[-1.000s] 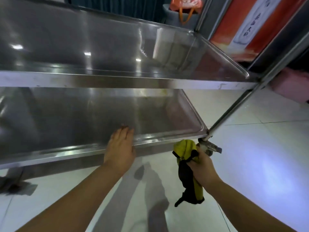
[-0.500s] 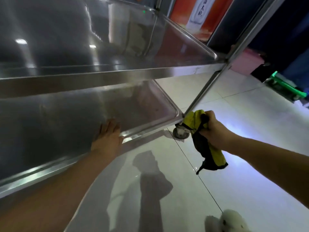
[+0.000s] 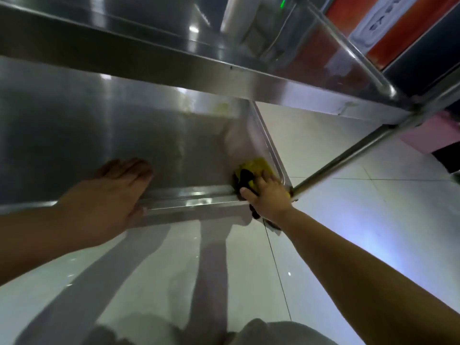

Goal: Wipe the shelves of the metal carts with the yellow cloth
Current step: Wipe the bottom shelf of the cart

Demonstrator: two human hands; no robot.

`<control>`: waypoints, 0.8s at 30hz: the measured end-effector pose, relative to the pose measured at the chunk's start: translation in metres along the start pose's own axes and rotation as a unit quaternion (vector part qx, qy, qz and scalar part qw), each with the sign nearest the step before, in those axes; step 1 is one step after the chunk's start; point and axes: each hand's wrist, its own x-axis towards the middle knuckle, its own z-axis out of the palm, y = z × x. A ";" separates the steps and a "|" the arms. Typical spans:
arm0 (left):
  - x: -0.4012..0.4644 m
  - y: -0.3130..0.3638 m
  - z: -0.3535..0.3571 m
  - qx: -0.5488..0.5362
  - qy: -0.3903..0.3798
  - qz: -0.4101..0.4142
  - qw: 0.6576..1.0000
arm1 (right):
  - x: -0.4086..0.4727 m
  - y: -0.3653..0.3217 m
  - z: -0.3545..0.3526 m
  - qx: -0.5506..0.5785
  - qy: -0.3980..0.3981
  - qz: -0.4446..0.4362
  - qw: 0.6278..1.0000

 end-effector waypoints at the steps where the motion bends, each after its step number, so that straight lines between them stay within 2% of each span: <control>1: 0.006 0.006 0.000 0.014 -0.032 -0.018 0.999 | 0.007 0.007 0.003 -0.014 0.002 -0.022 1.000; 3: 0.031 0.021 0.009 0.029 -0.085 -0.062 0.994 | 0.025 0.026 0.006 -0.033 0.008 -0.079 0.996; 7: 0.083 0.060 0.047 0.026 -0.099 -0.044 0.994 | 0.063 0.045 0.009 -0.020 0.024 -0.118 0.993; 12: 0.100 0.074 0.065 0.044 -0.049 -0.018 0.998 | 0.089 0.041 0.009 0.029 0.063 -0.122 0.990; 16: 0.100 0.066 0.079 0.048 -0.032 -0.011 0.998 | 0.142 0.033 0.010 0.004 0.042 -0.112 0.993; 18: 0.098 0.066 0.084 0.054 -0.025 -0.010 0.998 | 0.175 0.025 0.005 -0.010 0.081 -0.122 0.989; 22: 0.089 0.074 0.081 0.039 0.001 -0.038 0.999 | 0.229 0.012 -0.021 0.008 0.115 -0.134 0.984; 24: 0.081 0.082 0.077 0.028 0.014 -0.070 0.997 | 0.247 0.002 -0.036 0.008 0.100 -0.131 0.986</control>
